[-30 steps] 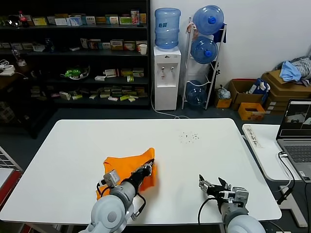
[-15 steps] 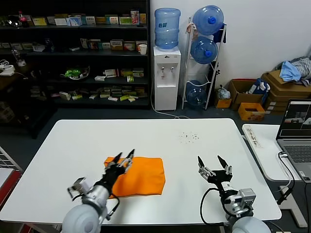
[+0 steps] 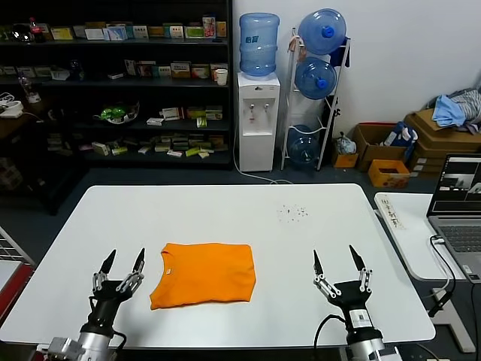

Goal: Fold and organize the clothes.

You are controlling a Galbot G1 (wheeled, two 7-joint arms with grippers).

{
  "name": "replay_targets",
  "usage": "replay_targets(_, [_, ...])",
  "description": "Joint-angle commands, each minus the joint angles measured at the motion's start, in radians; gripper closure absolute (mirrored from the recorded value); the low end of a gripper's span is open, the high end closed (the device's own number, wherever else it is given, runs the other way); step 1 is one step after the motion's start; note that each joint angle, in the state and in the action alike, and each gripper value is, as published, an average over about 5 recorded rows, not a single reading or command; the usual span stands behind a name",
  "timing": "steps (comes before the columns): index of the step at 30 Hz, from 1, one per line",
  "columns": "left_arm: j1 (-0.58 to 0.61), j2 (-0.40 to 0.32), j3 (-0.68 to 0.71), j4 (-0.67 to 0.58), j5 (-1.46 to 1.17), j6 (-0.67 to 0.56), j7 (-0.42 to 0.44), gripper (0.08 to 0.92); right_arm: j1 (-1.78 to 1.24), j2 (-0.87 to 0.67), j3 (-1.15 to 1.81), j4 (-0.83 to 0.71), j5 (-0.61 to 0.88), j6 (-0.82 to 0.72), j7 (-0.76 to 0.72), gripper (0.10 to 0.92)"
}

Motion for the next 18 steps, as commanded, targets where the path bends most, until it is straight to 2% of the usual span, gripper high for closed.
replay_targets(1, [0.094,-0.078,-0.131,0.039,0.118,-0.179,0.128,0.177,-0.096,0.17,0.063,-0.021,-0.192,0.206,-0.041,0.203])
replay_targets(18, [0.091,-0.069,-0.134,0.052,0.086,-0.191,0.12,0.177,-0.08,0.18,0.106,-0.064,-0.154,0.24,-0.078,0.203])
